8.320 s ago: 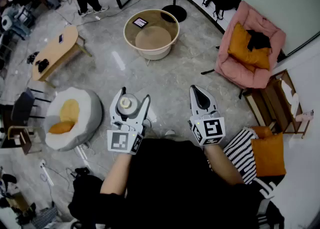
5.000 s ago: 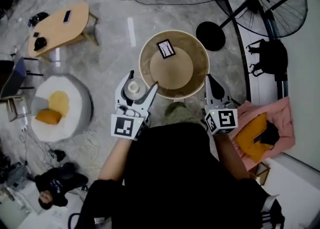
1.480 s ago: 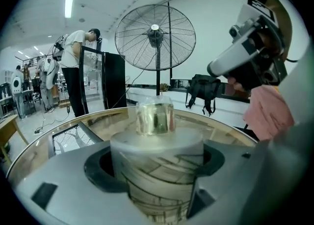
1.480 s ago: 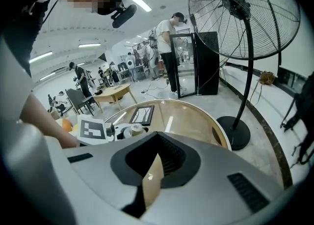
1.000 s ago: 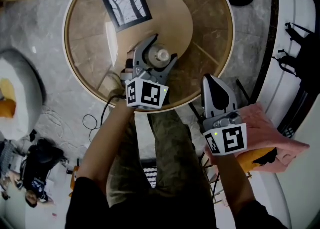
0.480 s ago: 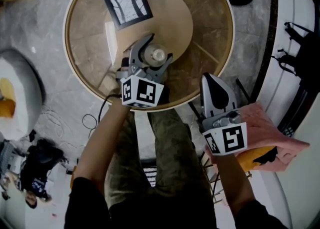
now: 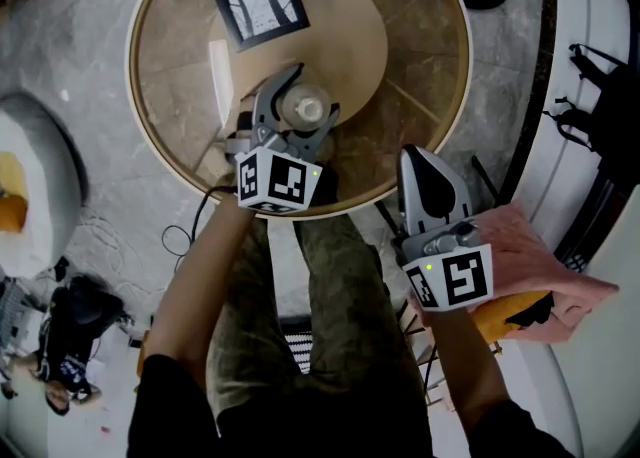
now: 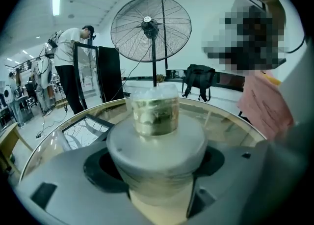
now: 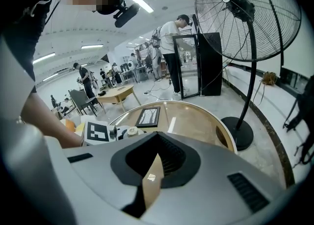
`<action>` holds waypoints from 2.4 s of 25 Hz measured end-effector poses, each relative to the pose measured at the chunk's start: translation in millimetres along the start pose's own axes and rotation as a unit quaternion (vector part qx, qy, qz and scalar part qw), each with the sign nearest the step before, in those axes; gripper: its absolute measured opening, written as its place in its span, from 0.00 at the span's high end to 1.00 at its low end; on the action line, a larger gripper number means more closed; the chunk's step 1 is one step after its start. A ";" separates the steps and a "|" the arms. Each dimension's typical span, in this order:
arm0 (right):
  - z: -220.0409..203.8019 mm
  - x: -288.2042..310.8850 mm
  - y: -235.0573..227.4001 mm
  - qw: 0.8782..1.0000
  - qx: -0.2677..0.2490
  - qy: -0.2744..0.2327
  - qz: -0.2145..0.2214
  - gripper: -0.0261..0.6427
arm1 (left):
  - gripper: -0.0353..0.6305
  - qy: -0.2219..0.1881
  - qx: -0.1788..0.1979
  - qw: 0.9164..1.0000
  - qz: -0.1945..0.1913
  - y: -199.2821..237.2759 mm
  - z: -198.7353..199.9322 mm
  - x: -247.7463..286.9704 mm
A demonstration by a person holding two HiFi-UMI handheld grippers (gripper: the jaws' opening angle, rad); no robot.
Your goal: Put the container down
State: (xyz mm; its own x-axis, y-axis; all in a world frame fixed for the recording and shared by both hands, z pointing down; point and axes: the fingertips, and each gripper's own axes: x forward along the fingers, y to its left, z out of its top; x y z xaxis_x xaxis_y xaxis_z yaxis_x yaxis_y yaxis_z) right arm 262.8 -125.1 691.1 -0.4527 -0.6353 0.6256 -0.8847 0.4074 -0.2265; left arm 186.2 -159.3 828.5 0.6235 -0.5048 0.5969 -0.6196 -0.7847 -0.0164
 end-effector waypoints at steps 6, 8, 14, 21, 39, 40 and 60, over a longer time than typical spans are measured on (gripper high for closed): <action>-0.6 -1.8 3.7 1.000 -0.003 0.000 -0.001 0.93 | 0.42 0.010 0.001 1.000 0.008 3.2 -6.7 -3.8; -0.6 -2.9 5.8 1.000 -0.004 -0.002 -0.002 0.93 | 0.42 0.009 0.004 1.000 0.004 2.1 -8.1 -5.4; -3.8 -6.5 10.2 1.000 -0.014 0.000 -0.015 0.93 | 0.40 0.003 0.004 1.000 -0.002 -1.1 -13.1 -10.6; -1.5 -18.0 19.8 1.000 -0.014 -0.009 -0.026 0.93 | 0.39 -0.006 -0.006 1.000 -0.009 -4.1 -17.8 -37.2; 120.4 -114.7 104.6 0.996 0.023 -0.058 -0.066 0.93 | 0.49 -0.167 -0.246 0.951 0.087 102.2 135.7 -324.0; 135.7 -127.7 112.9 0.996 0.018 -0.060 -0.067 0.93 | 0.57 -0.166 -0.250 0.949 0.098 109.3 149.3 -346.4; 377.0 -318.2 241.9 0.959 -0.074 -0.240 -0.132 0.93 | 0.92 -0.280 -0.169 0.934 0.142 139.6 358.4 -592.8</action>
State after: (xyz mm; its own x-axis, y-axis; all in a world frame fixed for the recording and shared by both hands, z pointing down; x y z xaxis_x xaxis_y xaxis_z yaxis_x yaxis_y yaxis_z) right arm 151.1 -71.8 155.9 -0.2451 -0.9437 0.2222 -0.9662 0.2566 0.0240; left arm -99.1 -98.5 184.8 0.5036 -0.8590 0.0923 -0.8546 -0.4796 0.1991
